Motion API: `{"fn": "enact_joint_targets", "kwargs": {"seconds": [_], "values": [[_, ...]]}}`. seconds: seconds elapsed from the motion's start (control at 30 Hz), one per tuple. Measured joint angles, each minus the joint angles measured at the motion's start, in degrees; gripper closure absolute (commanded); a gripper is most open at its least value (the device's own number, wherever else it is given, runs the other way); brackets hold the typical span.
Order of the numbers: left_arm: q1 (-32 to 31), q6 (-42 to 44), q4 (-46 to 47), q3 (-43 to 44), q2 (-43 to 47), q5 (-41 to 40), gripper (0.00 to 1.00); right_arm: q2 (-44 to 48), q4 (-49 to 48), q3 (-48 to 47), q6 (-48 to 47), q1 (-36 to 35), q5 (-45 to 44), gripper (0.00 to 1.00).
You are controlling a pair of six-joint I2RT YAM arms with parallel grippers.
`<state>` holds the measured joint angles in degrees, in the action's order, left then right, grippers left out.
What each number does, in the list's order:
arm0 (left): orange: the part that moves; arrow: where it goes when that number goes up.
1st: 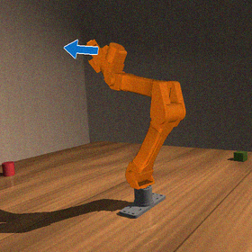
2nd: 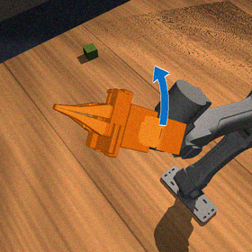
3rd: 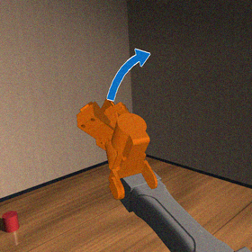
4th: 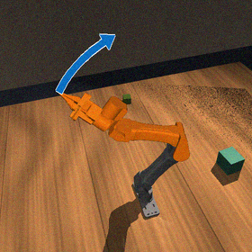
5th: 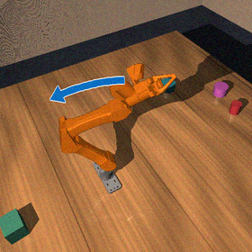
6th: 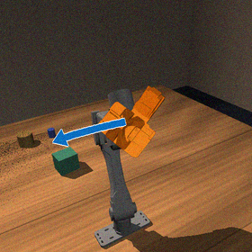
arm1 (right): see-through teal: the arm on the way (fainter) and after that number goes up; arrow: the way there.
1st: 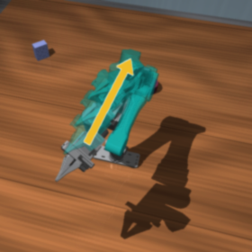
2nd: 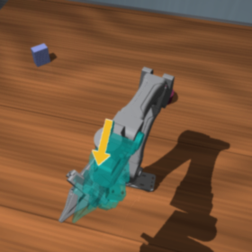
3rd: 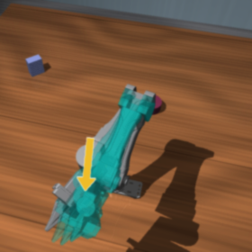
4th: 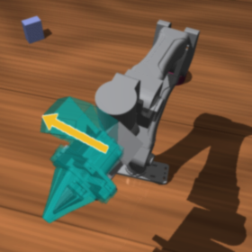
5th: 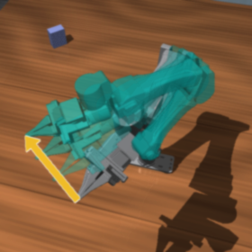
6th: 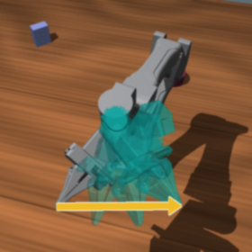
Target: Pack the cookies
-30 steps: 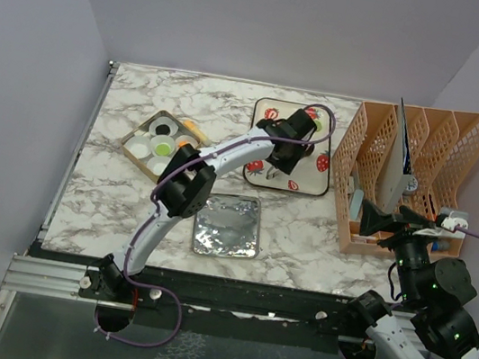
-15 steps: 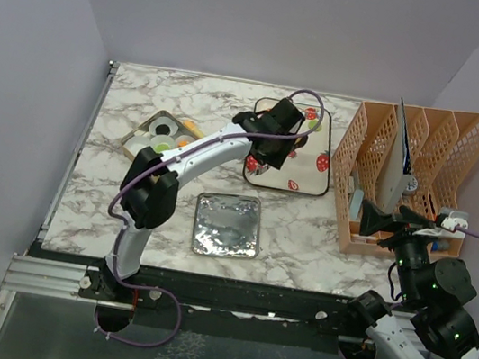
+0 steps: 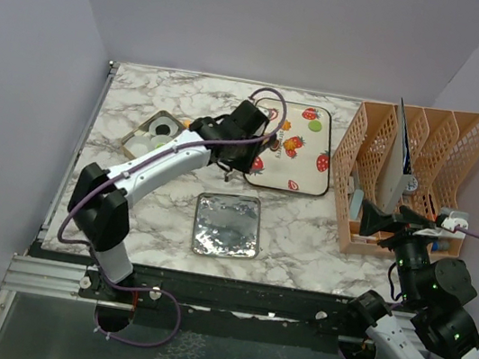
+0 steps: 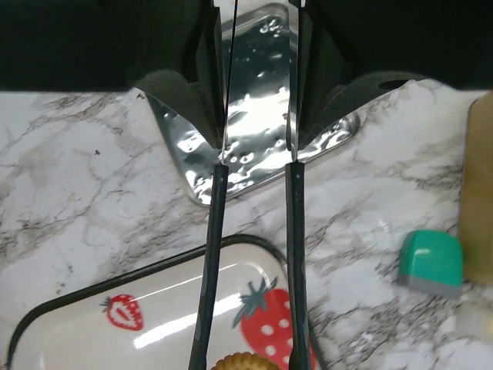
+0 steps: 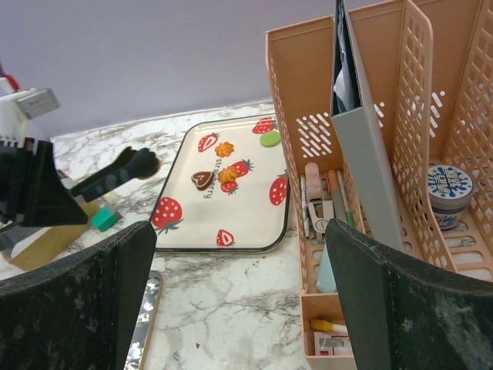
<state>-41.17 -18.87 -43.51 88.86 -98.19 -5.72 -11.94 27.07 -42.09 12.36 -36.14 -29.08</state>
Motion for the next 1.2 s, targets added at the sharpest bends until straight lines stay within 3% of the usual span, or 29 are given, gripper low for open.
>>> {"fn": "enact_joint_targets", "kwargs": {"seconds": [0.2,0.47,0.97,1.2], "values": [[7.6,-2.3,-0.1,-9.7,10.0,-0.5,0.94,0.0,0.0,0.0,0.0,0.0,0.0,0.00],[17.2,-4.7,-0.1,-16.5,17.2,-1.2,0.94,0.1,0.0,0.0,0.0,0.0,0.0,0.00],[34.7,-11.2,1.0,-27.4,23.2,-0.9,0.93,0.4,0.0,0.0,0.0,0.0,0.1,0.00],[38.6,-11.6,2.1,-29.8,23.2,-0.9,0.90,0.4,0.0,0.0,0.0,0.0,0.1,0.00]]}}
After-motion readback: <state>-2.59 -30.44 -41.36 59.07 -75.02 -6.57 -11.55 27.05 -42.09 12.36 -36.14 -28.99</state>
